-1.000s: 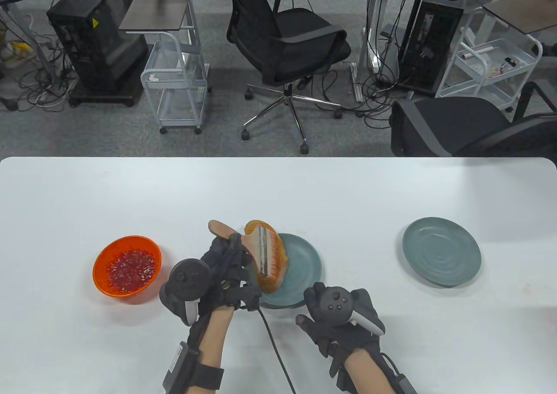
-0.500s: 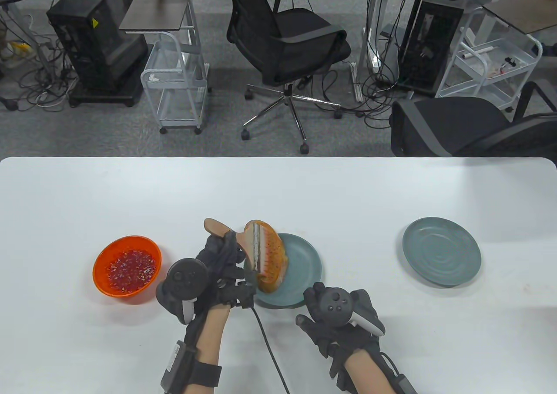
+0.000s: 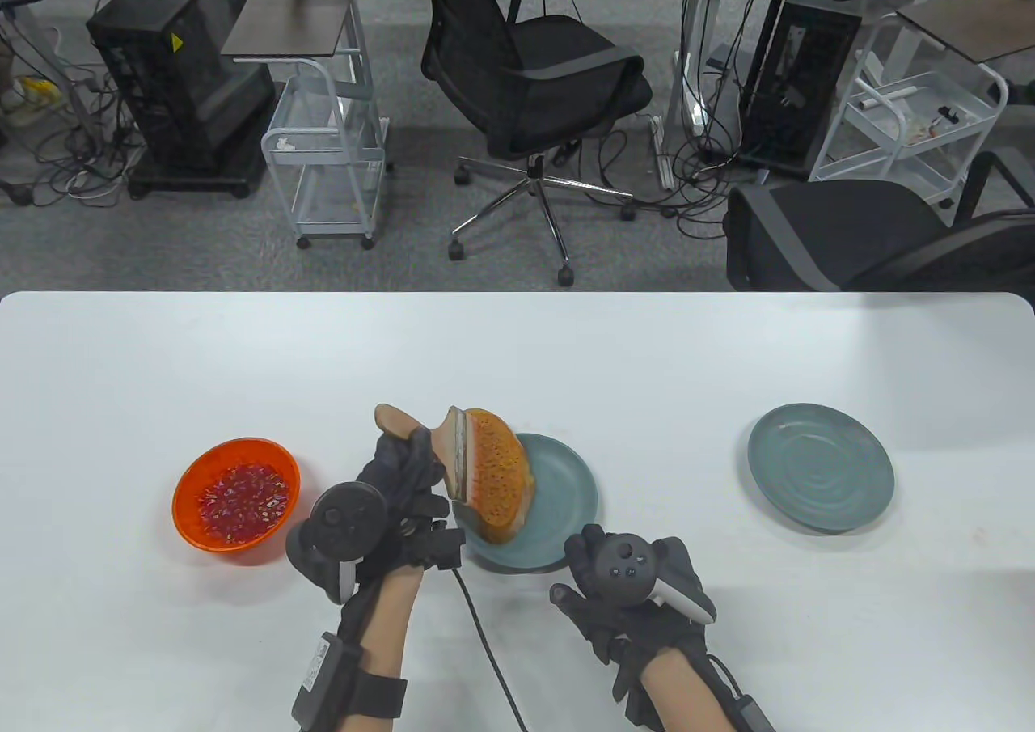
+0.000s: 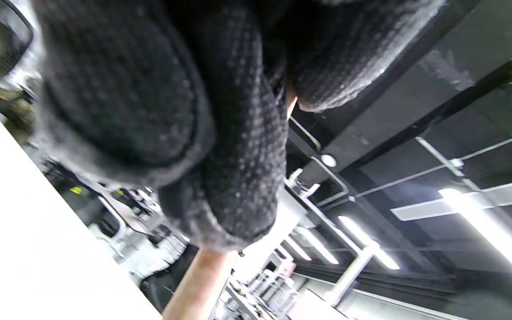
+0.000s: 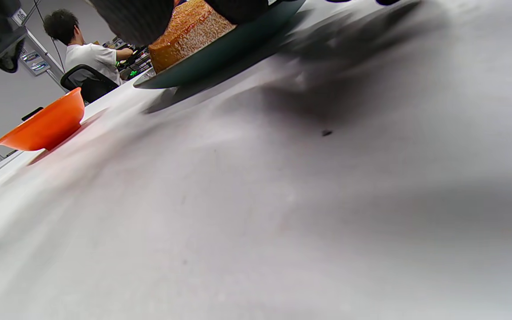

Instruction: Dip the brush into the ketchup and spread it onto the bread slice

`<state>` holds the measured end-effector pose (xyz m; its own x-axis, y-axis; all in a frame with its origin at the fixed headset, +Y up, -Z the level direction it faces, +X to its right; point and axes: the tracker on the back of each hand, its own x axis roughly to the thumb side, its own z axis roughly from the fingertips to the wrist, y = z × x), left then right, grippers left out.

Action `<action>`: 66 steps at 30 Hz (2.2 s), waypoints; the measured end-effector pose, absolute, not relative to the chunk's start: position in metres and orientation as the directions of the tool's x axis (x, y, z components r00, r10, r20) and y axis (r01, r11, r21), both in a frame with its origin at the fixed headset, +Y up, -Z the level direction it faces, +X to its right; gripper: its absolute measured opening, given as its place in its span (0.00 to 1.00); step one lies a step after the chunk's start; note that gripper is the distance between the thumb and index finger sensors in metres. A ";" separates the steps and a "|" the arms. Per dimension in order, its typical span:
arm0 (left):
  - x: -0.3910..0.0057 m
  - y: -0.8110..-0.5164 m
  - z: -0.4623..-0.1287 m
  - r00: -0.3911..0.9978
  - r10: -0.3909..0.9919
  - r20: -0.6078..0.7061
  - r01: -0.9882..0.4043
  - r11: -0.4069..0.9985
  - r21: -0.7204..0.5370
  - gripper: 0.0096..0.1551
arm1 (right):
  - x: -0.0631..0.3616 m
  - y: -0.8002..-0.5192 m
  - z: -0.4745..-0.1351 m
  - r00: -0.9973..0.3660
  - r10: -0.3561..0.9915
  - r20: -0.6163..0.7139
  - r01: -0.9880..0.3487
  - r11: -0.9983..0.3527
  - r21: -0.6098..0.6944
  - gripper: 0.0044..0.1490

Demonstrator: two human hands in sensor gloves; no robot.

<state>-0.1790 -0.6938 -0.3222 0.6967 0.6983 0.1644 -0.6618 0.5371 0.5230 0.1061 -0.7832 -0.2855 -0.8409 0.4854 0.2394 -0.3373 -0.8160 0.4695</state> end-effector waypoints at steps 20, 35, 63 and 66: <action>-0.171 -0.707 -0.328 0.599 0.800 0.038 -0.732 0.527 0.432 0.27 | 0.106 -0.784 -0.285 -0.843 0.475 0.251 -0.328 -0.825 0.460 0.45; -0.170 -0.701 -0.326 0.636 0.770 0.048 -0.702 0.551 0.451 0.27 | 0.106 -0.784 -0.285 -0.848 0.469 0.248 -0.326 -0.829 0.454 0.44; -0.182 -0.697 -0.325 0.590 0.806 0.042 -0.730 0.511 0.454 0.28 | 0.105 -0.783 -0.284 -0.855 0.455 0.248 -0.313 -0.835 0.454 0.45; -0.182 -0.702 -0.328 0.603 0.798 0.009 -0.730 0.547 0.409 0.28 | 0.105 -0.783 -0.284 -0.855 0.455 0.251 -0.312 -0.835 0.453 0.45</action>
